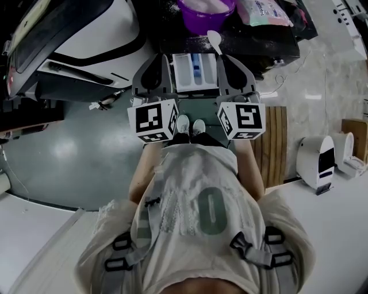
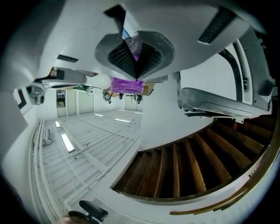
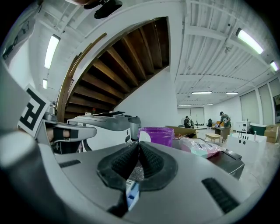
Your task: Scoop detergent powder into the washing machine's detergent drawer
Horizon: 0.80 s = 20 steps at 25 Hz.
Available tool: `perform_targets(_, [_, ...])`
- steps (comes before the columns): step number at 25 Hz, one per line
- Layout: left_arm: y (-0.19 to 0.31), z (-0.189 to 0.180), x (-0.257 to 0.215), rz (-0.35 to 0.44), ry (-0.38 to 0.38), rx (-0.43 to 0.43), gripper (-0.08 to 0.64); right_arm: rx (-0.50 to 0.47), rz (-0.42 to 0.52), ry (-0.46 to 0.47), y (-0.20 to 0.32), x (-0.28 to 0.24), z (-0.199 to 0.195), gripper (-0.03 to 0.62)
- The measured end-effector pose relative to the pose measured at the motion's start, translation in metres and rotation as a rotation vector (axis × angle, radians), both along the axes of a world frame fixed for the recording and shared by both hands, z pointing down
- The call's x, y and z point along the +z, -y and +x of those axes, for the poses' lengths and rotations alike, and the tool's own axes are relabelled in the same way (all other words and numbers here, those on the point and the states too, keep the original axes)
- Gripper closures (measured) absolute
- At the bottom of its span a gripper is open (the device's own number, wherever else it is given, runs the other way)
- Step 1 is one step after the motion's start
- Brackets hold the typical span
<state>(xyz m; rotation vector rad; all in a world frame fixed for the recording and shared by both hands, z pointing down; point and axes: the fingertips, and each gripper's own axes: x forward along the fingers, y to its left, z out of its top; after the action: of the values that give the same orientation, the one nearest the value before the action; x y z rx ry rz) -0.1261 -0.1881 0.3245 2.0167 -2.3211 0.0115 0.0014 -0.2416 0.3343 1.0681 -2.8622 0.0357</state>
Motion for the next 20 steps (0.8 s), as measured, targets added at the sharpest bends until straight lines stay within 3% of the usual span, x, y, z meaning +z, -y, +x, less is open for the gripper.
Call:
perform_targets(3, [-0.006,0.012,-0.003,0.012,-0.035,-0.023,0.54,-0.015,-0.017,0.018,0.0,0.002,0.013,0.583])
perform_targets(9, [-0.004,0.018,-0.005,0.009,-0.011,-0.054,0.54,-0.019,-0.011,0.022,0.005,-0.002,0.024,0.583])
perform_targets(20, [0.024,0.016,-0.017,0.006,0.024,-0.011,0.54,0.009,-0.05,0.05,0.022,-0.007,0.027,0.584])
